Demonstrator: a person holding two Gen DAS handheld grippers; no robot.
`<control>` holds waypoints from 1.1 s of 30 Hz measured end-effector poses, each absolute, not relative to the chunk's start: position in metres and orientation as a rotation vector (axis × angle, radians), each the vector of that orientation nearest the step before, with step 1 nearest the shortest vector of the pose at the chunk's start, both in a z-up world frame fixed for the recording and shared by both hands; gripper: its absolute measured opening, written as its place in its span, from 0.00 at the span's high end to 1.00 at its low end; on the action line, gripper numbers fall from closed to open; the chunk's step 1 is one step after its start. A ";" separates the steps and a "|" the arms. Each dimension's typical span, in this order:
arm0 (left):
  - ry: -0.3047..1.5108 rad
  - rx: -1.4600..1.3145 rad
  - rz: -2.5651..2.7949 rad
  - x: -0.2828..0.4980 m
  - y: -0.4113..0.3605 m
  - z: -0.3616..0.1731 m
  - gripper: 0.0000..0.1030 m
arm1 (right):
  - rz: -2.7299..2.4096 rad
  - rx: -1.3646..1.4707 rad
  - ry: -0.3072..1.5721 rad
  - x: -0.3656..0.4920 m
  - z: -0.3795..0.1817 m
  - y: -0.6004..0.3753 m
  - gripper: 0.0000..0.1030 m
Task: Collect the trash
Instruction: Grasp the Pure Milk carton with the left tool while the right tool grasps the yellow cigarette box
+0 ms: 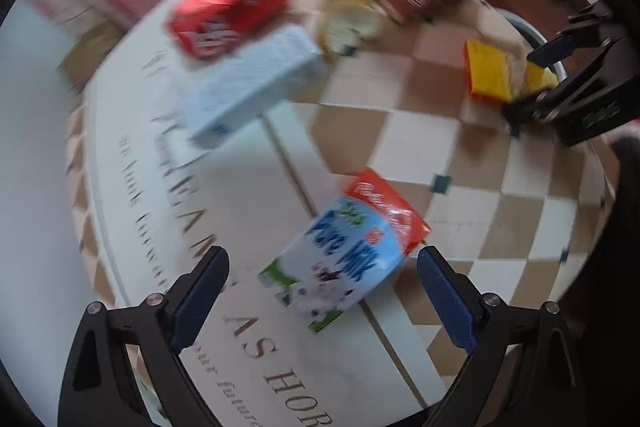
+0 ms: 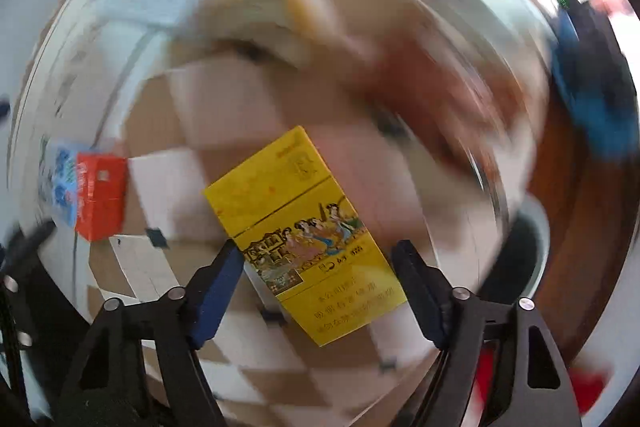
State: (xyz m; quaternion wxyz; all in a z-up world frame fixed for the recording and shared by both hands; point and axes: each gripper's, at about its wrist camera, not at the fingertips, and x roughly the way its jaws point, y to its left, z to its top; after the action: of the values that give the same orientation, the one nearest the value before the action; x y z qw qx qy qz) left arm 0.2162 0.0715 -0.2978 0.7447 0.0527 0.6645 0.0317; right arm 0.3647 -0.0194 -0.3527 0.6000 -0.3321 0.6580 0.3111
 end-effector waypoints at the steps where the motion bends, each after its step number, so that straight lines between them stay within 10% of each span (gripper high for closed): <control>1: 1.469 0.137 0.040 0.218 0.069 -0.302 0.07 | 0.686 -0.722 1.536 0.366 -0.351 -0.033 0.26; 9: 1.503 0.173 0.051 0.223 0.057 -0.320 0.36 | 0.657 -0.376 1.612 0.354 -0.344 -0.118 0.19; 16: 1.520 -0.236 0.333 0.199 0.080 -0.315 0.38 | 0.641 -0.544 1.483 0.327 -0.339 -0.114 0.19; 21: 1.451 -0.478 0.368 0.186 0.091 -0.316 0.39 | 0.582 -0.499 1.458 0.308 -0.341 -0.100 0.37; 33: 1.405 -0.309 0.379 0.185 0.067 -0.323 0.46 | 0.565 -0.484 1.457 0.283 -0.338 -0.068 0.34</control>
State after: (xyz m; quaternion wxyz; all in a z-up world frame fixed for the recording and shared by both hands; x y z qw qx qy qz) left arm 0.1850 0.0669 -0.3233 0.7359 -0.1408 0.6394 0.1725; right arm 0.2828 -0.0676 -0.3378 0.6838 -0.2161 0.6498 0.2520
